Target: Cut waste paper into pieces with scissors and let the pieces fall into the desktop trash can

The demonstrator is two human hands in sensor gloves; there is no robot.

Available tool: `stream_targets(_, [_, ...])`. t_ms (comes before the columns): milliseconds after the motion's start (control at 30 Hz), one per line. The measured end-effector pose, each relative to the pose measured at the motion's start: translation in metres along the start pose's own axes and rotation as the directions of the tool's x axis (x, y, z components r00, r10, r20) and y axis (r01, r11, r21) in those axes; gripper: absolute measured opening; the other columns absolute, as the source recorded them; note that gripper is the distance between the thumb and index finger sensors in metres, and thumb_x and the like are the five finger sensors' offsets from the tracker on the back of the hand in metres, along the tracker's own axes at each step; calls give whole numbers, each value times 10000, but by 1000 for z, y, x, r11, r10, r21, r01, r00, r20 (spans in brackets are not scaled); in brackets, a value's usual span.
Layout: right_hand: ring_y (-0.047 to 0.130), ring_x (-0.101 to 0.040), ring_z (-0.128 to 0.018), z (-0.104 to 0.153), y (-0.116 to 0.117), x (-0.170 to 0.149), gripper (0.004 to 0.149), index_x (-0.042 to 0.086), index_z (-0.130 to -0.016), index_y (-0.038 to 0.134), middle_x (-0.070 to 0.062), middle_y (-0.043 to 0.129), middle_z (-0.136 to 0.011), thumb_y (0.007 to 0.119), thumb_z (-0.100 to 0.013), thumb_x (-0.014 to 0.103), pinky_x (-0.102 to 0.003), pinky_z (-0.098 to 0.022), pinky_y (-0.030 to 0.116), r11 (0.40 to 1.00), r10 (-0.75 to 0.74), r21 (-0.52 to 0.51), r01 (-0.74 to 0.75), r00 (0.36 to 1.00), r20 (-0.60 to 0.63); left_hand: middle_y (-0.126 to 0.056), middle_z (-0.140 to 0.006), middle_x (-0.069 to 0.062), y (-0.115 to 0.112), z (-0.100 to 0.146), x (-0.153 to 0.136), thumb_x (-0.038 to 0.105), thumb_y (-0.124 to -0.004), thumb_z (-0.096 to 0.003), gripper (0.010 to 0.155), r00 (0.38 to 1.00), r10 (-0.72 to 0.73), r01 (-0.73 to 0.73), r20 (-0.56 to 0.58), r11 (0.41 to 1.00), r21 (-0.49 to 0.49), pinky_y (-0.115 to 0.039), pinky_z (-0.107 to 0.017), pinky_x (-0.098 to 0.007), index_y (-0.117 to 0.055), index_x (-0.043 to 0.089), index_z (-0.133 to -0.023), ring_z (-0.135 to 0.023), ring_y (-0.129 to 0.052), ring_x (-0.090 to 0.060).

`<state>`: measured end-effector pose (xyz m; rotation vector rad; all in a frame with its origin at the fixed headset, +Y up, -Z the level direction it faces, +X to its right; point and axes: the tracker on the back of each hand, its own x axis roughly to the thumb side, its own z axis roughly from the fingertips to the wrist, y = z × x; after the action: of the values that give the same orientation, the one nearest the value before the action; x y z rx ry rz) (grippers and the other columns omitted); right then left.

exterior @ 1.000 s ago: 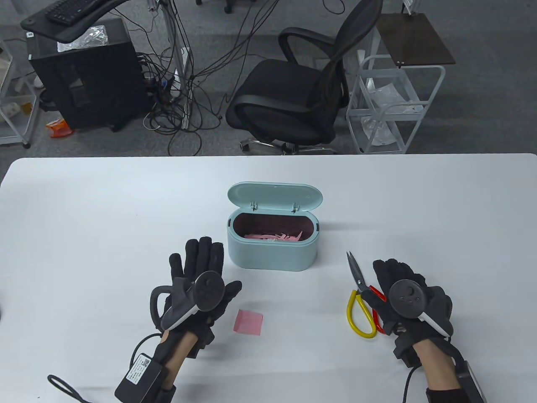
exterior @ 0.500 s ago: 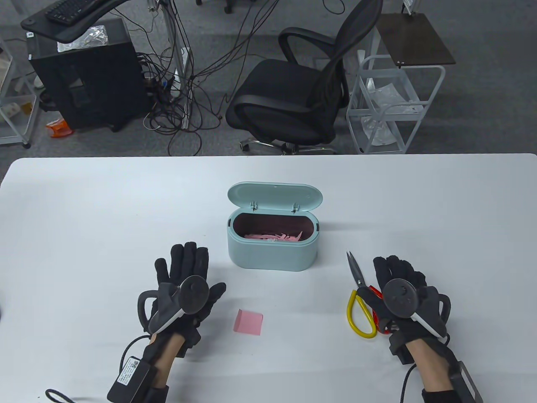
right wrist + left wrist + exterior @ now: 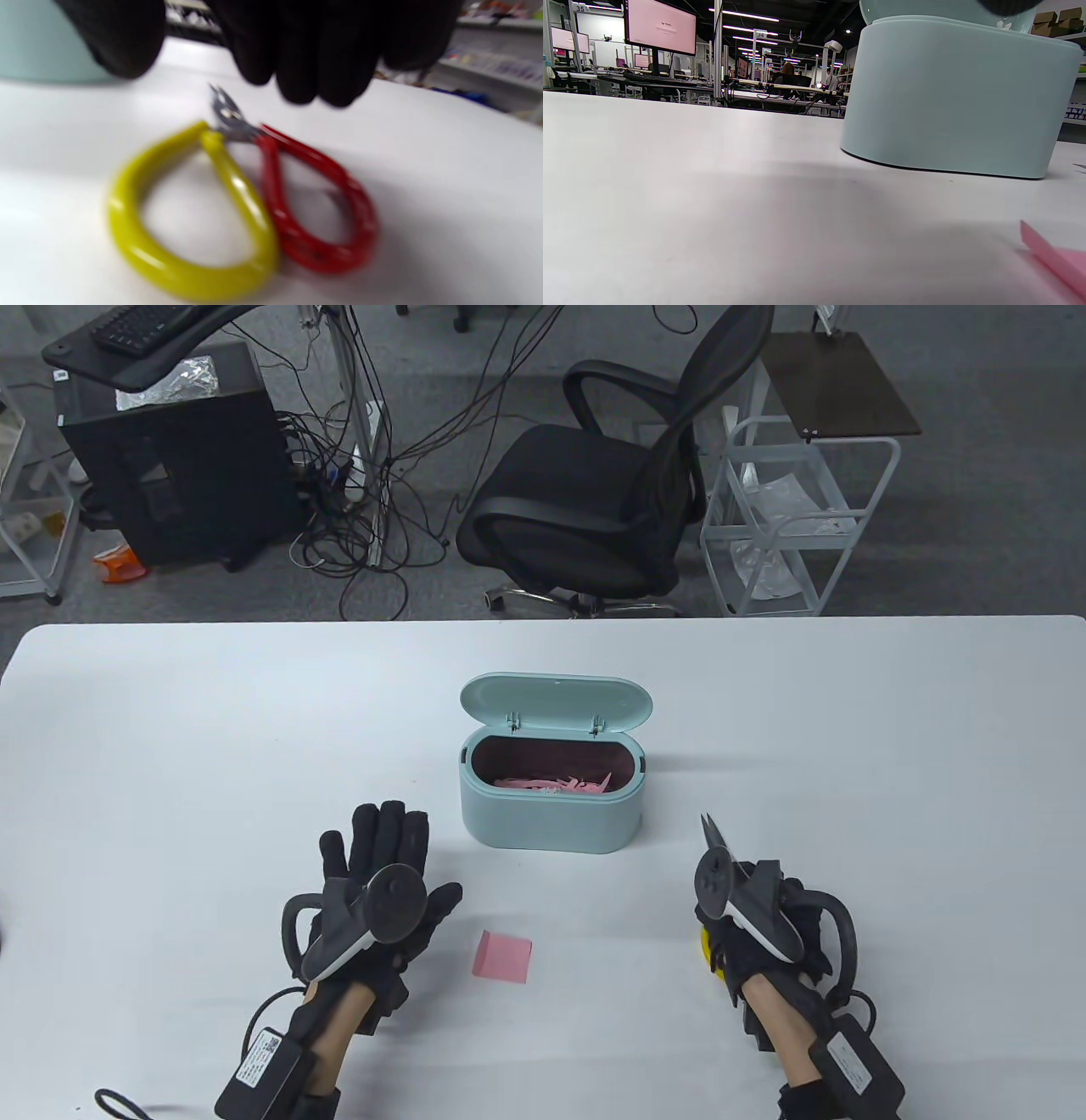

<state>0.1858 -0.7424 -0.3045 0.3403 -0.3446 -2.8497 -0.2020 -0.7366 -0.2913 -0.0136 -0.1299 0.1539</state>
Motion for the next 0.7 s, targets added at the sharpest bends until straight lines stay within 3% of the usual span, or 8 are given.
stream_targets(100, [946,-326,-696,-9,12,3,665,178,-913,736,-89,885,-876,737,-396,597,-518,-580,785,990,123,75,-118,990,-66,-247,-1266,-64,-1,1,2,718,-562,-462,905,1000,-1,1,7,1000,-6,-209,-767,-663,-269,228,-1164,-1158,-188,-388])
stream_targets(200, [956,-321,-683,-21,25,7,770,114,-954,667,-134,839,-878,728,-383,628,-506,-567,801,963,158,229,-144,986,-48,-259,-1266,-69,-3,1,5,714,-563,-463,900,1000,-4,4,13,1000,-17,-208,-767,-662,-279,227,-1165,-1157,-180,-389])
stream_targets(233, [967,-322,-670,-20,22,8,767,106,-945,684,-143,856,-865,743,-378,619,-506,-558,809,970,149,204,-134,987,-59,-263,-1266,-69,-4,1,5,713,-564,-464,898,1000,-4,4,17,1000,-23,-209,-767,-662,-283,227,-1165,-1156,-182,-391])
stream_targets(433, [995,-331,-665,-36,13,12,750,57,-922,692,-177,874,-845,810,-362,543,-499,-547,837,944,167,302,-131,981,-98,-271,-1265,-70,-7,1,9,711,-564,-465,895,1000,1,0,19,999,-48,-211,-767,-662,-288,226,-1165,-1155,-184,-393])
stream_targets(600, [982,-338,-689,-35,10,17,704,54,-934,670,-175,853,-865,835,-372,443,-496,-554,835,962,162,246,-116,970,-179,-286,-1265,-70,-8,1,10,709,-565,-465,889,1000,11,-10,11,998,-65,-215,-768,-661,-304,227,-1165,-1155,-189,-393])
stream_targets(700, [1006,-303,-655,-28,8,11,675,62,-922,689,-144,883,-833,850,-366,410,-476,-542,848,983,143,141,-115,968,-206,-291,-1264,-73,-8,1,9,707,-566,-466,886,1000,20,-19,13,997,-74,-217,-767,-661,-309,226,-1165,-1154,-191,-395])
